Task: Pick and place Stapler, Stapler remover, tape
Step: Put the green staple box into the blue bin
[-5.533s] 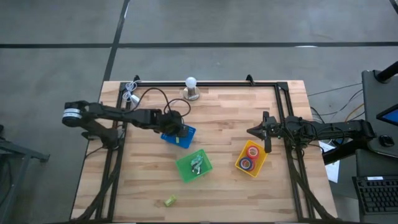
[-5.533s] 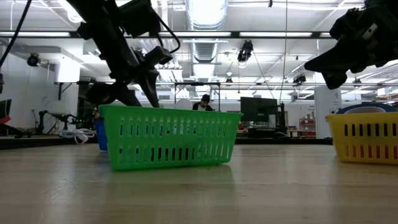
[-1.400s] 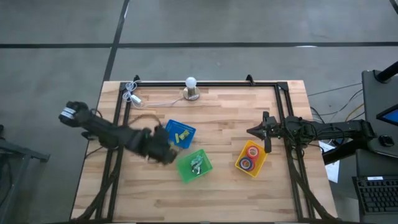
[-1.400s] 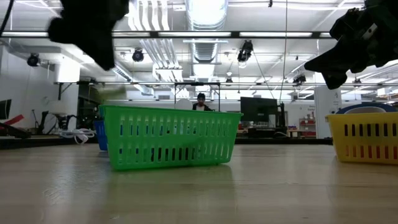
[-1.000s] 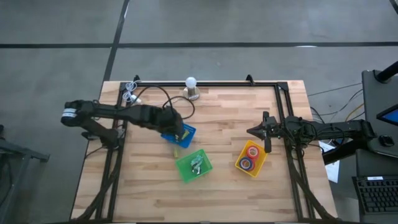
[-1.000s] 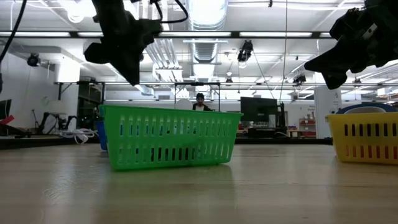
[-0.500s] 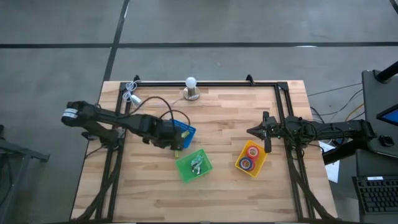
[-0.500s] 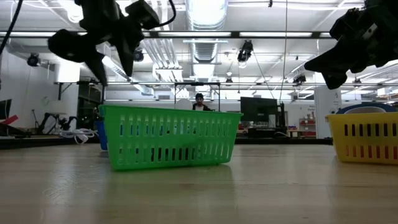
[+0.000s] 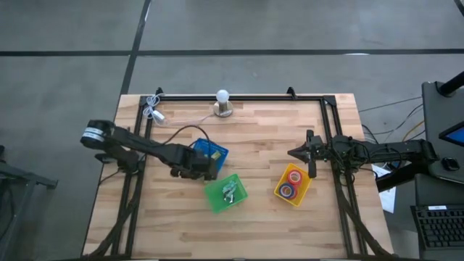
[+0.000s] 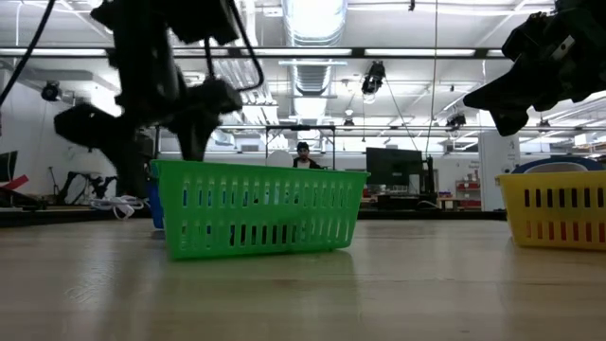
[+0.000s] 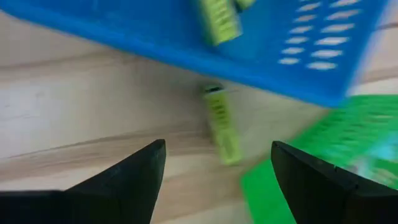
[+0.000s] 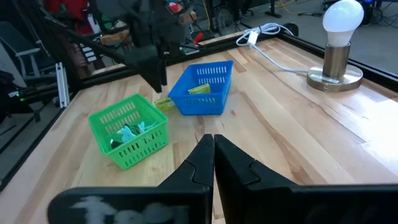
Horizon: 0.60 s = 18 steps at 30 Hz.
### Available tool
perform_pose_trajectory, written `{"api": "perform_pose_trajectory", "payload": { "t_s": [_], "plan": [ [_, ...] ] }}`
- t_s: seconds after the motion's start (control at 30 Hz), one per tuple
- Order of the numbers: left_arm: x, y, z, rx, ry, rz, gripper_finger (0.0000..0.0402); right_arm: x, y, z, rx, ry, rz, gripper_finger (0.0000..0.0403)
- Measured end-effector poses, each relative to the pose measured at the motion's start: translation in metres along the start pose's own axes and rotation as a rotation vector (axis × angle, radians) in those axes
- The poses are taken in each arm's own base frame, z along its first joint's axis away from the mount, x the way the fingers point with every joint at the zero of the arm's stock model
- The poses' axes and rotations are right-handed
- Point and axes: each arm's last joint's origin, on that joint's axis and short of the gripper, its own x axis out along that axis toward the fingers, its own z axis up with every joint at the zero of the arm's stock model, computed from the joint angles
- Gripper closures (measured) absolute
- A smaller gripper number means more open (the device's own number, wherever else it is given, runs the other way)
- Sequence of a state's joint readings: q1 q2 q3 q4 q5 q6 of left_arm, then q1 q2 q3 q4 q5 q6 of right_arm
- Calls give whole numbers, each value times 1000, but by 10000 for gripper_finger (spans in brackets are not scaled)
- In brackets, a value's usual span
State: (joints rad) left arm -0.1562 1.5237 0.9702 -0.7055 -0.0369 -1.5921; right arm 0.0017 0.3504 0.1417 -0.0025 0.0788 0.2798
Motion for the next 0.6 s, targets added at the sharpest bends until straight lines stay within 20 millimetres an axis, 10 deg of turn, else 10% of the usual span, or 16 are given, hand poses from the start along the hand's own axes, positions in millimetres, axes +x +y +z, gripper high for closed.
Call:
{"api": "perform_pose_trajectory", "payload": {
  "t_s": [0.37, 0.6],
  "plan": [
    [31, 1, 0, 27, -17, -23, 123, 0, 0, 0, 0, 0, 0, 394],
    [36, 8, 0, 53, -30, 4, 203, 0, 0, 0, 0, 0, 0, 394]
  ]
}}
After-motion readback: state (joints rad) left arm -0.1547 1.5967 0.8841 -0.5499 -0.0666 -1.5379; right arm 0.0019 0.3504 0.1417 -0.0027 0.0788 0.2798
